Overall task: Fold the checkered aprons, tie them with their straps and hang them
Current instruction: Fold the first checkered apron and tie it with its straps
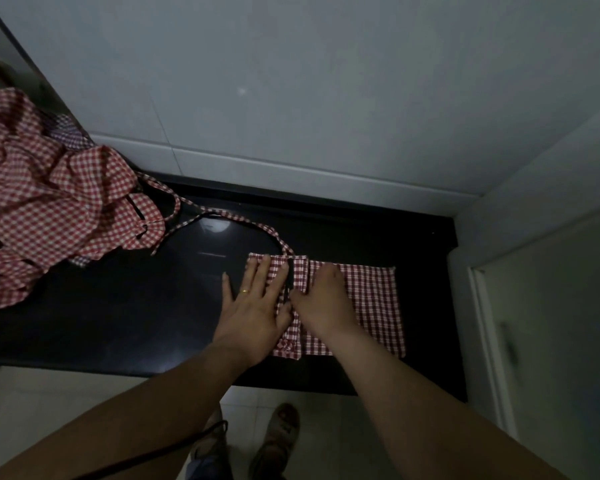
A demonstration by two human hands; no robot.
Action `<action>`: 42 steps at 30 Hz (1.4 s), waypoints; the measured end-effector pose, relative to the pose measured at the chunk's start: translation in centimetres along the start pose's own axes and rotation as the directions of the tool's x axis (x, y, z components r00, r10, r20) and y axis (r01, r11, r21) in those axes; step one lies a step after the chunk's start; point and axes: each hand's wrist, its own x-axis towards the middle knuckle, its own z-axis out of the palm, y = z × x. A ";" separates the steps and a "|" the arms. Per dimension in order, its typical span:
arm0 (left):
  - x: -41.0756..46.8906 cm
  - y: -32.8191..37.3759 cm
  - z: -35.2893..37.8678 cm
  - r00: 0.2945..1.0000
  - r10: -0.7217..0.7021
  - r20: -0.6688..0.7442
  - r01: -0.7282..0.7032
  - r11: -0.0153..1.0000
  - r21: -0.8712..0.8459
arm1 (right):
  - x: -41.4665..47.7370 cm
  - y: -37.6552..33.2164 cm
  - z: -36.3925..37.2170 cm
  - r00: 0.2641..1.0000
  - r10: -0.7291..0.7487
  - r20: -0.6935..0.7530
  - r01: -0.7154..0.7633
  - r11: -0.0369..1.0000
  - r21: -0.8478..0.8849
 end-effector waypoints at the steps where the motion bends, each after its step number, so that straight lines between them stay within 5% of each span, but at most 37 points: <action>1: 0.0 0.0 -0.1 1.000 0.003 0.004 -0.003 1.000 0.002 | -0.4 -0.2 0.2 0.980 -0.157 -0.124 0.144 0.984 -0.107; 4: 0.0 0.0 -0.1 1.000 0.015 0.025 -0.016 0.999 0.037 | -0.4 -0.7 1.3 0.902 -0.424 -0.077 0.401 0.892 -0.211; 8: 0.1 -0.1 0.1 1.000 0.025 -0.012 -0.025 0.999 0.026 | 0.8 0.5 2.5 0.958 -0.288 0.011 0.287 0.957 0.040; 12: 0.1 -0.2 0.3 0.999 0.033 -0.015 -0.033 0.999 -0.002 | 1.4 1.0 2.7 0.955 -0.296 0.013 0.295 0.953 0.067; 16: -0.2 -0.5 0.2 0.997 0.011 -0.081 -0.028 0.977 -0.213 | 1.5 1.5 3.3 0.947 -0.320 -0.032 0.320 0.947 -0.028; 20: -1.5 -1.3 -0.4 0.945 -0.248 -0.212 0.148 0.904 -0.400 | 1.0 1.8 5.0 0.911 -0.390 -0.133 0.348 0.901 -0.260; 25: -0.6 -1.1 -3.0 0.862 -0.487 0.139 0.421 0.536 -0.732 | 0.7 0.9 5.6 0.902 -0.406 -0.150 0.373 0.905 -0.204; 28: -0.1 -3.5 -4.1 0.845 -0.500 0.190 0.452 0.478 -0.754 | 0.3 -0.5 5.0 0.920 -0.387 -0.055 0.384 0.921 -0.062; 42: -2.4 -8.5 -5.2 0.823 -0.568 0.021 0.420 0.583 -0.696 | -3.7 -2.2 7.1 0.980 -0.164 0.114 0.164 0.986 0.006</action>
